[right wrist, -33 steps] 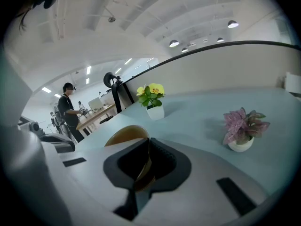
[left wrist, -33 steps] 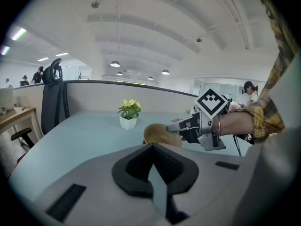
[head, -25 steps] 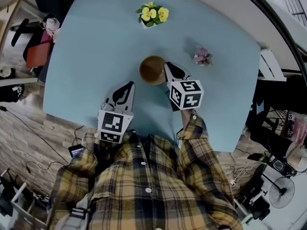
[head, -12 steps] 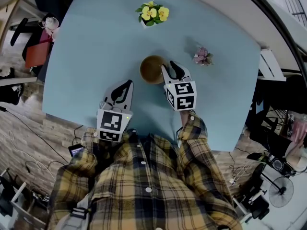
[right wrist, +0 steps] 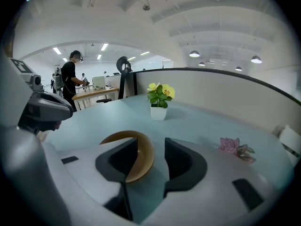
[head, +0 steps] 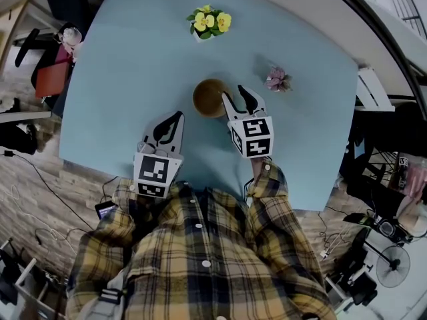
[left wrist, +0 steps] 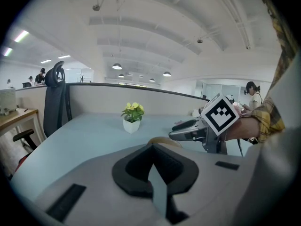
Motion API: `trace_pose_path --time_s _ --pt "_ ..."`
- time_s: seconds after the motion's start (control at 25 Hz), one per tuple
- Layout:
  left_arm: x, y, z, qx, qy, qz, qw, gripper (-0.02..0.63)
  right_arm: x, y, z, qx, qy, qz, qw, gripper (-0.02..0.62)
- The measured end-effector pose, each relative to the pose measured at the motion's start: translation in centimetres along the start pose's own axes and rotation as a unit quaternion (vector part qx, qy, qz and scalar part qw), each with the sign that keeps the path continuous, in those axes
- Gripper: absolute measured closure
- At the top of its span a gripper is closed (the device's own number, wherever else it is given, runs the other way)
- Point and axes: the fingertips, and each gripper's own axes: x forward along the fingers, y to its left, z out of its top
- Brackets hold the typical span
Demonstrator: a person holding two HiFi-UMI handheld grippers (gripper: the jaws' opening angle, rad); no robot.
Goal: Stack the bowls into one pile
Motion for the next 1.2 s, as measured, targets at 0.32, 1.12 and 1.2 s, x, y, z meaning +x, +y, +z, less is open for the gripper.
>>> trace_pose_path --time_s 0.32,1.12,1.2 --pt "-1.3 -0.1 2.0 0.016 -0.031 0.007 0.9993 0.615 -4.8 -0.3 3.2 -0.003 -0.062 -0.019 0.998 0.430" --pt "-6.9 -5.4 4.7 0.061 -0.082 -0.033 0.9942 0.615 -20.8 0.9 2.1 0.045 -0.154 -0.094 0.983 0.431" --pt "-7.2 -6.4 4.6 0.065 -0.082 -0.043 0.9935 0.615 -21.8 1.2 1.2 0.052 -0.153 -0.099 0.982 0.431"
